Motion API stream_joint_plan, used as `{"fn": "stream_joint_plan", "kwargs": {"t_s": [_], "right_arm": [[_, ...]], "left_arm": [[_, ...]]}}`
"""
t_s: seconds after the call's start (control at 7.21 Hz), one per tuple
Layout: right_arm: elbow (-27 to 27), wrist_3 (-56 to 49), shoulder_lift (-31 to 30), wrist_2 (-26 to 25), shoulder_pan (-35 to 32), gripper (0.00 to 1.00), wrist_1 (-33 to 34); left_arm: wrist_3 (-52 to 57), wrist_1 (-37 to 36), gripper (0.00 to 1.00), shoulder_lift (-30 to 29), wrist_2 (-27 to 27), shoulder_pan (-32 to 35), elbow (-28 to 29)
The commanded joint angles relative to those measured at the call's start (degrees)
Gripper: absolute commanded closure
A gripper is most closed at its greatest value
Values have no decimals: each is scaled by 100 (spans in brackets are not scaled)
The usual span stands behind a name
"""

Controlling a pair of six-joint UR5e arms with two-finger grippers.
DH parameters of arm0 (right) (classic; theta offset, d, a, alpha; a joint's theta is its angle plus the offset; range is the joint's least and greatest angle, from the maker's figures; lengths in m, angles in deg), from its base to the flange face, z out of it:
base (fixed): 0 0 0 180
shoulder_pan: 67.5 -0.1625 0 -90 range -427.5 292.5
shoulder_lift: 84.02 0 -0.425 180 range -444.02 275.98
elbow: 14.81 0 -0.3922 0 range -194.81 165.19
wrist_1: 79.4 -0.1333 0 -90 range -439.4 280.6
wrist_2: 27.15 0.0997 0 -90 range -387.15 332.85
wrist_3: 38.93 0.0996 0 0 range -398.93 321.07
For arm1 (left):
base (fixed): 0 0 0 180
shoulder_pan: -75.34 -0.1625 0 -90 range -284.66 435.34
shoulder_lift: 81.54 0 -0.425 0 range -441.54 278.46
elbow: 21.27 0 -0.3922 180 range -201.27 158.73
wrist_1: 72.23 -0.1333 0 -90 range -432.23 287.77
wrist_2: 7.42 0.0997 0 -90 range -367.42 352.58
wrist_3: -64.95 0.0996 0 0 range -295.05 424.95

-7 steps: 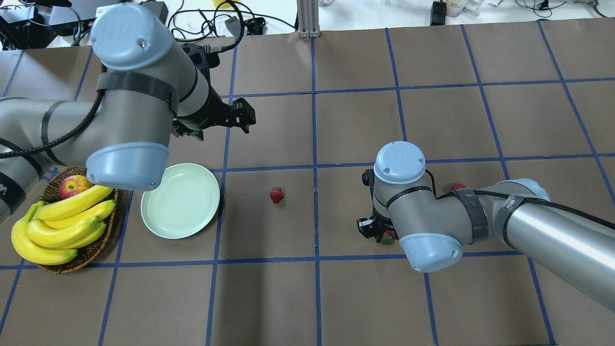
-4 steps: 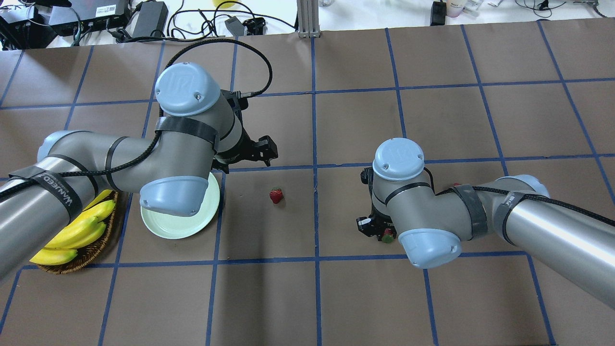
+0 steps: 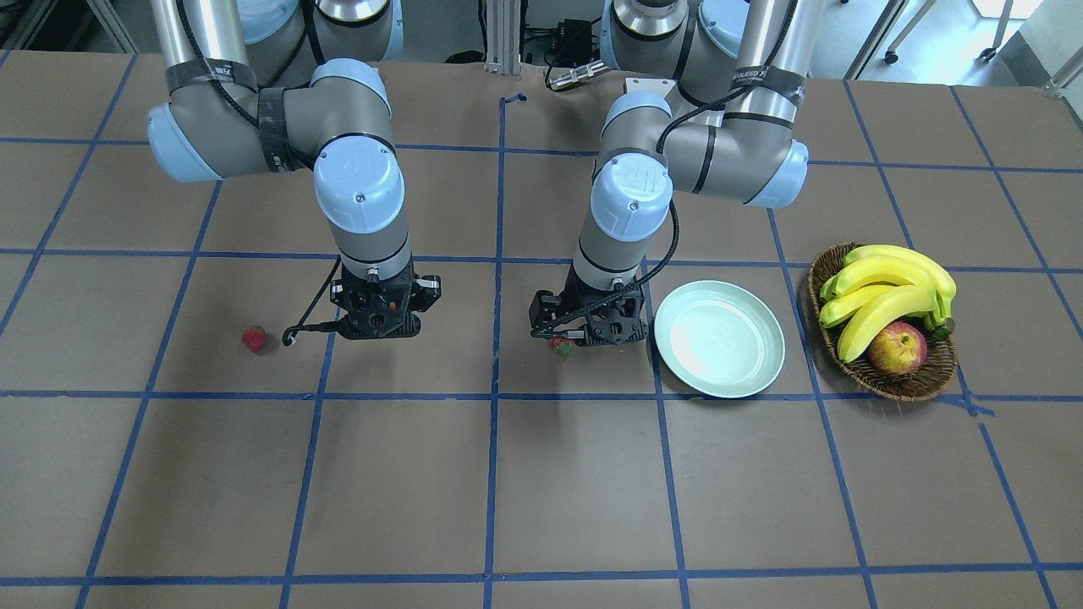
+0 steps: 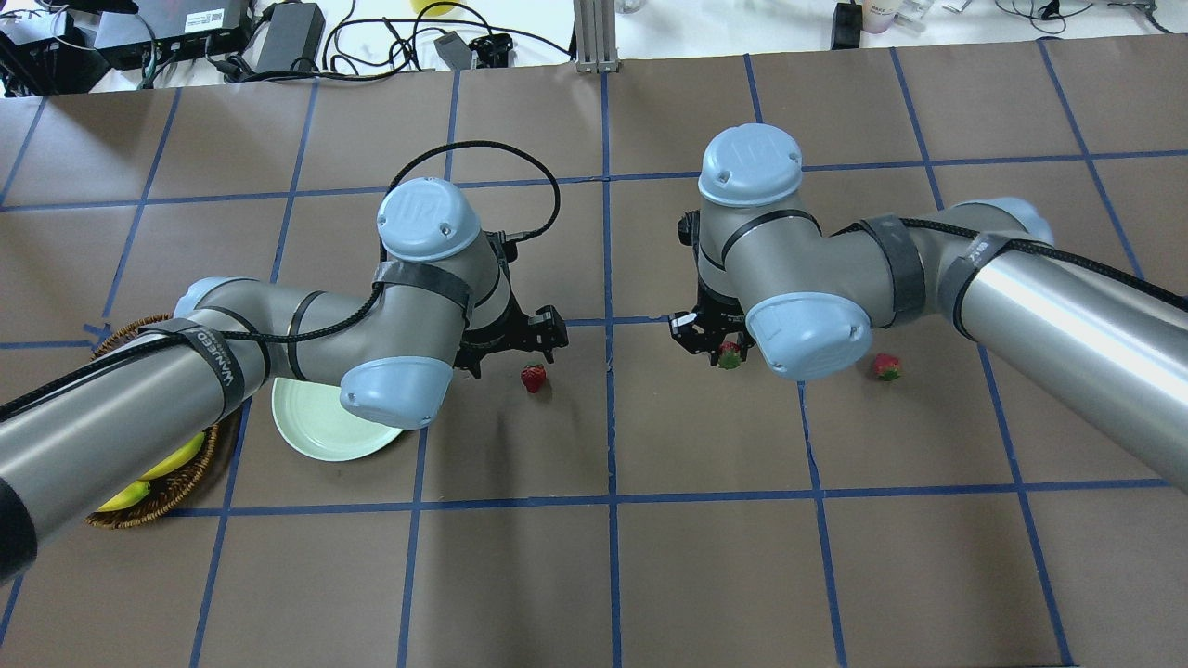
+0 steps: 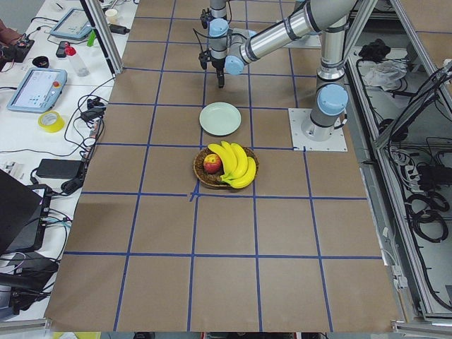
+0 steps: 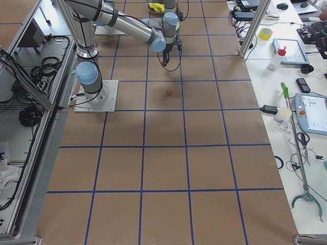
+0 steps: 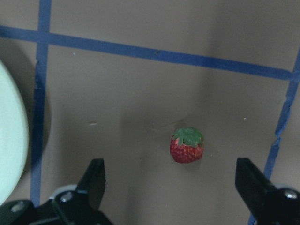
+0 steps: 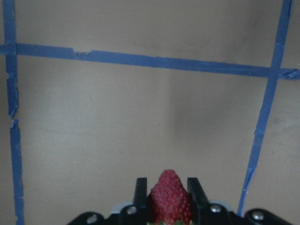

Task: Collect all strawberries into plate
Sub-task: 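Grasp the strawberry beside the plate with the left gripper while the right carries another closer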

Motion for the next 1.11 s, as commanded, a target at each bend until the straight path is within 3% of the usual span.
{"fn": "stream_joint_plan", "kwargs": {"t_s": [0.0,0.28,0.55,0.69,0.97], "right_arm": [[218,305,257,265,0,93,5],[227,491,266,443,0,93,84],[166,763,222,679,18,95,146],[139,895,231,846,-8,96,163],[130,1046,248,926,-26,96,330]], "left_arm": [[-39,-70,0,-245,-6,56,10],[-39,-140,15,-333,-32,56,10],[-13,-158,40,-430,-286,56,19],[31,-167,48,-439,-287,56,45],[240,-167,96,-439,-270,56,89]]}}
